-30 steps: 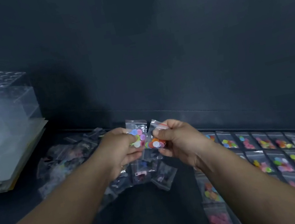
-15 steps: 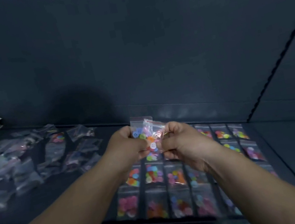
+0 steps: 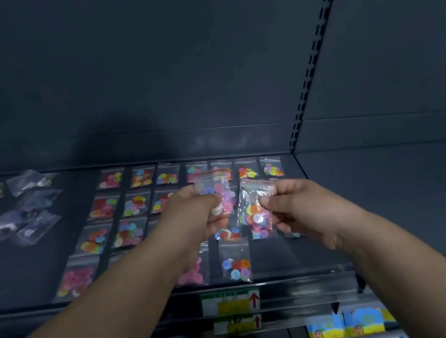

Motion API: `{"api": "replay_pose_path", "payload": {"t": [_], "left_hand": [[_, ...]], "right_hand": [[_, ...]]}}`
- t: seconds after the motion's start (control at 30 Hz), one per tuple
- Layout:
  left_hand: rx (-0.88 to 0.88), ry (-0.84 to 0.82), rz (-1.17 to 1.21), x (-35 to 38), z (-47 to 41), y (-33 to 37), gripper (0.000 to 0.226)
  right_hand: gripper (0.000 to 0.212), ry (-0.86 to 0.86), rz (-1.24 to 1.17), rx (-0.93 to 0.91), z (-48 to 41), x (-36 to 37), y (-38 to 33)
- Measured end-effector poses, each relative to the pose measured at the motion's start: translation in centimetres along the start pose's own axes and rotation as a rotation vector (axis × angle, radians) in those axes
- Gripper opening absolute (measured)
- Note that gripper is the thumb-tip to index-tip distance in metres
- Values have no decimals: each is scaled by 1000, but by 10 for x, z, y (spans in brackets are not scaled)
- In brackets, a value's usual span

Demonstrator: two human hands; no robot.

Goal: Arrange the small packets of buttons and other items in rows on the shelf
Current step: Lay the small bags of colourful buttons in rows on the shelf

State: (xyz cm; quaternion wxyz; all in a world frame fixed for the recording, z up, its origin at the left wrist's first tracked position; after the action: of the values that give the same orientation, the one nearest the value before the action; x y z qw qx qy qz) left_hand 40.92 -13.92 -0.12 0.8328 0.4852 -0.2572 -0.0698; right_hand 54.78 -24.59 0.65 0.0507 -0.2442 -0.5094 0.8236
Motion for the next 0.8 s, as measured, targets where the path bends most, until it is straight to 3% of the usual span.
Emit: {"api": "replay_pose_path", "payload": {"t": [0.17, 0.43, 0.8], "left_hand": [[16, 13, -30, 2, 8, 0, 9], [14, 20, -60, -1, 18, -5, 11], [1, 2, -64, -2, 22, -10, 10]], "right_hand": [[17, -16, 158, 108, 11, -7, 38], [16, 89, 448, 107, 6, -6, 56], [9, 114, 598, 96, 5, -2, 59]]}}
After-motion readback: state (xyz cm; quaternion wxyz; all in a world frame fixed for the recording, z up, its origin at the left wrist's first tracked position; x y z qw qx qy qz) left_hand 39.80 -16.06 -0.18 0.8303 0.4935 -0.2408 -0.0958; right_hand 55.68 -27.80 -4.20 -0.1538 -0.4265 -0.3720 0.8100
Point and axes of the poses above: each hand's wrist, its own z-axis away from the middle knuckle, its own x-axis out of the palm, y = z × x, the point moved 9 cm from there along -z, towards the middle knuckle, and after that the axes turned 14 degrees about z, right-handed, at the moved point
